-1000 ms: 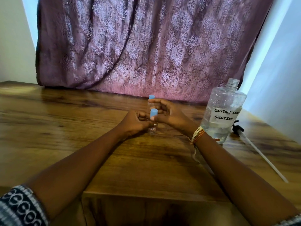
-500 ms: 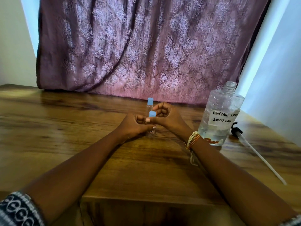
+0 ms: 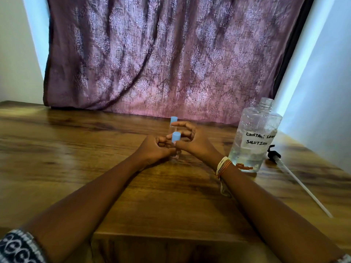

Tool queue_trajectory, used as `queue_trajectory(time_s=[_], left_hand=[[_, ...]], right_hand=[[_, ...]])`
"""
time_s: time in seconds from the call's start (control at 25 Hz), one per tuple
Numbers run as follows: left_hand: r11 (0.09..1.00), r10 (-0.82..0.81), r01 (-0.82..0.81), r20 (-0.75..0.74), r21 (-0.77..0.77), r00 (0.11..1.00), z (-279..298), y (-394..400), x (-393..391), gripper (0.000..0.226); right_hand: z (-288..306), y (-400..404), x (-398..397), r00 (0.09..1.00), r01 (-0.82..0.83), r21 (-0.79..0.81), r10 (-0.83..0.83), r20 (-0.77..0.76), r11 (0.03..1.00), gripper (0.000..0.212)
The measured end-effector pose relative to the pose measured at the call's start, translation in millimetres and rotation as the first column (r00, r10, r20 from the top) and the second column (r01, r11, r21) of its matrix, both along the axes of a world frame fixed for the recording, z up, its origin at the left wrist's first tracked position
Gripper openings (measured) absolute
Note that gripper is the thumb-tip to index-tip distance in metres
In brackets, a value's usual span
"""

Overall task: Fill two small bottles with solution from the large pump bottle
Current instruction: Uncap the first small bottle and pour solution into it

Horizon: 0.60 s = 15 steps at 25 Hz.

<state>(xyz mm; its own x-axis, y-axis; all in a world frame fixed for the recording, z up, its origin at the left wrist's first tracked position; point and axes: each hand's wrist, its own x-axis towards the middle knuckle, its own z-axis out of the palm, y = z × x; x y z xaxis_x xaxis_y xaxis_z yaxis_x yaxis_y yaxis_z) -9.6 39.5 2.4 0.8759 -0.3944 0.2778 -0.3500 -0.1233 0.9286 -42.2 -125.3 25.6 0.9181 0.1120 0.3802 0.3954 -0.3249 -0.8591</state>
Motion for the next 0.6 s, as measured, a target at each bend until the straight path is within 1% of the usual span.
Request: queue_trajectory(time_s=[0.04,0.08,0.12,0.2,0.28,0.36,0.4,0.52,0.6], left_hand=[[1.000,-0.003,0.003,-0.007,-0.002,1.000,0.8,0.0,-1.3,0.013],[1.000,-0.010,0.010,-0.013,-0.007,1.000,0.9,0.2,-1.8,0.013],[1.000,-0.018,0.017,-0.011,-0.006,1.000,0.8,0.7,-2.3,0.012],[1.000,-0.018,0.018,0.015,0.009,1.000,-0.4,1.4,-0.2,0.015],[1.000,-0.011,0.011,0.023,0.023,1.000,-0.4,1.1,0.7,0.019],[0.999,-0.006,0.005,0.019,0.033,1.000,-0.1,0.5,0.5,0.016],[1.000,-0.011,0.011,0.013,0.022,1.000,-0.2,0.5,0.2,0.014],[1.000,-0.025,0.025,0.037,0.007,0.999,-1.9,1.1,1.3,0.015],[1.000,-0.017,0.016,0.048,0.019,0.999,-3.0,0.7,3.4,0.018]], right_hand=[[-0.6,1.0,-0.4,0.999,-0.035,-0.007,0.034,-0.005,0.999,0.055],[-1.2,2.5,0.0,1.000,-0.027,-0.024,0.027,0.004,0.999,0.057],[-2.0,3.8,1.1,1.000,0.011,-0.035,-0.010,0.019,0.999,0.058],[-1.2,3.1,2.4,0.997,0.072,0.000,-0.072,0.038,0.997,0.056],[-0.9,-0.6,3.2,0.999,0.037,0.041,-0.038,0.027,0.998,0.054],[-1.1,-0.9,1.9,0.999,-0.033,0.057,0.033,0.005,0.998,0.053],[-1.0,0.9,1.1,0.999,-0.034,0.053,0.034,0.002,0.998,0.052],[-1.3,4.1,1.6,0.998,0.048,0.048,-0.049,0.026,0.998,0.049],[0.7,1.2,3.0,0.997,0.075,0.085,-0.078,0.030,0.994,0.047]])
